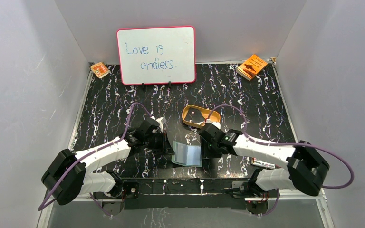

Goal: Put the credit cards into the card holder
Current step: Turn over the card slot in the card holder, then pick up the credit card from the storage box.

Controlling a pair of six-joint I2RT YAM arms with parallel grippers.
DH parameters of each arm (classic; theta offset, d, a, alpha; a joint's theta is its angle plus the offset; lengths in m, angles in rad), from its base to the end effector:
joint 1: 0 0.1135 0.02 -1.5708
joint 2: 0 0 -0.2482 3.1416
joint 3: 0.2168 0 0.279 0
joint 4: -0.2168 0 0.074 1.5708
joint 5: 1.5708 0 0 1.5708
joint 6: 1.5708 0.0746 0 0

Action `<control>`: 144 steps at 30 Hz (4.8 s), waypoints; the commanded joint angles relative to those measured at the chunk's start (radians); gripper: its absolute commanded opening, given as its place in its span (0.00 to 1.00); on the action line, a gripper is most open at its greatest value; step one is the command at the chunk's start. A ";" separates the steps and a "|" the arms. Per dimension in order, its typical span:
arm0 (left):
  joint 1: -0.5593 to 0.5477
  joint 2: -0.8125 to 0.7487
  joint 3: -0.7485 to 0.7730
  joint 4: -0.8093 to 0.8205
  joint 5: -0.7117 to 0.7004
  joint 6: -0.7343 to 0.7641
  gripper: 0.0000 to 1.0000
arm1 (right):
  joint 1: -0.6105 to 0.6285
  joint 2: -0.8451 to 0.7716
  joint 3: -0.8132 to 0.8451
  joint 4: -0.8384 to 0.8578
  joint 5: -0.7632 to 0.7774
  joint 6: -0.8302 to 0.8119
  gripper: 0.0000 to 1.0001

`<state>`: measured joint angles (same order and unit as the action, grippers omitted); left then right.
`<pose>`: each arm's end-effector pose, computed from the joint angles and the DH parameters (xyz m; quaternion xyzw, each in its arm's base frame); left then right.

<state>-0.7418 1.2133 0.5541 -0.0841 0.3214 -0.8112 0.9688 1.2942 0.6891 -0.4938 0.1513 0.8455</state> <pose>0.1993 -0.2146 0.1286 0.0329 0.9055 -0.3826 0.1804 0.1665 0.2224 0.1150 -0.0421 0.9688 0.1384 0.2015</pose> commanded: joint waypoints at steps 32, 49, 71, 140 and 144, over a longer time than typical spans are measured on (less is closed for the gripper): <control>-0.002 -0.019 -0.064 -0.055 -0.100 0.005 0.04 | 0.001 0.187 0.093 0.317 -0.241 -0.059 0.42; -0.002 -0.184 0.072 -0.194 -0.186 -0.011 0.71 | -0.004 0.075 0.192 0.187 -0.172 -0.084 0.43; -0.001 -0.357 0.009 -0.208 -0.283 -0.034 0.87 | -0.467 0.208 0.331 0.295 -0.237 -0.249 0.77; -0.002 -0.348 -0.019 -0.247 -0.308 -0.041 0.85 | -0.583 0.416 0.223 0.485 -0.496 -0.227 0.48; -0.002 -0.348 -0.019 -0.249 -0.308 -0.041 0.85 | -0.588 0.425 0.225 0.523 -0.521 -0.214 0.50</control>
<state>-0.7418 0.8749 0.5449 -0.3187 0.0254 -0.8562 0.3874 1.7359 0.9180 -0.0189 -0.3412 0.6254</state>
